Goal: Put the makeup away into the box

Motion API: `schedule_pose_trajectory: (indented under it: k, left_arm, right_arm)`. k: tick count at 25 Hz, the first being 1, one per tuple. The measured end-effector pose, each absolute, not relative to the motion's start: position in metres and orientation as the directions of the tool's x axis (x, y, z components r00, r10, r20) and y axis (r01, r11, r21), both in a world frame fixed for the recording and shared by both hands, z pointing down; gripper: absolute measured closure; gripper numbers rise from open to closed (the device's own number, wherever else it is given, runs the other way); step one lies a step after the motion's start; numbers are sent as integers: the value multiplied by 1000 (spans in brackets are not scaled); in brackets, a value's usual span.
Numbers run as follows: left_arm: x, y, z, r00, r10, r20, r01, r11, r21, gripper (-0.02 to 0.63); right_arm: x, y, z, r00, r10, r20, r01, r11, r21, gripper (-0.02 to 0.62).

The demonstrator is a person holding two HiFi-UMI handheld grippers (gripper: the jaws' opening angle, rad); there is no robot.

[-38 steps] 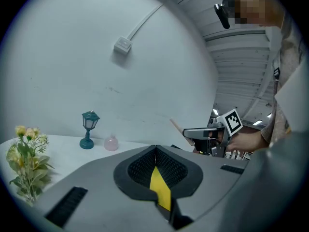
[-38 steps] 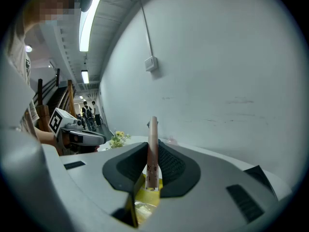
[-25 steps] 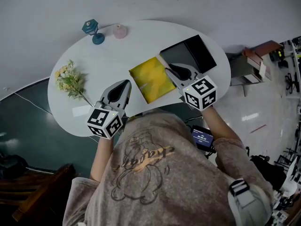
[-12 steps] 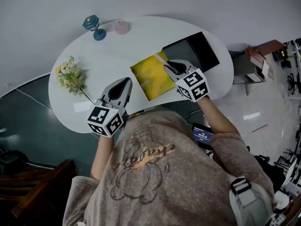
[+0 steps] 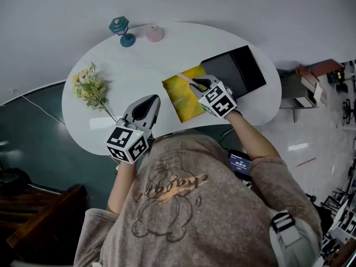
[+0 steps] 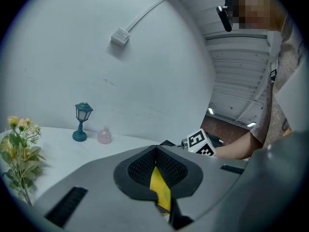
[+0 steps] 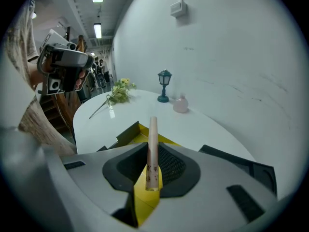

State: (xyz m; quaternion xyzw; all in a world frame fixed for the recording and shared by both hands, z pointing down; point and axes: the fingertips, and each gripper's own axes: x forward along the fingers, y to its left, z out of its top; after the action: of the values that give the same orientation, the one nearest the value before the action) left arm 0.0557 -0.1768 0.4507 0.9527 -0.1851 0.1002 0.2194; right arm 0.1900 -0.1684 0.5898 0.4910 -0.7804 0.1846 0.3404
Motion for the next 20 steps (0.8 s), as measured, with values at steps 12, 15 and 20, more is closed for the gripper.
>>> schedule_pose_trajectory:
  k: [12,15,20]
  left_arm:
    - [49,-178,455,910,-307,278,-400,-825,399,584]
    - [47,-180,458,908,-310,281,-405,-821,404,584]
    - [42,-182,459,905,-319,281,-414,-813,410,584]
  right_arm:
    - [172,-170,632,-267,-509,818,-823,562,81,525]
    - [167,-172,639,-264,-485,834,-806,586,86,525]
    - [159,-174,649,-263,-443,857,-781,619,80,525]
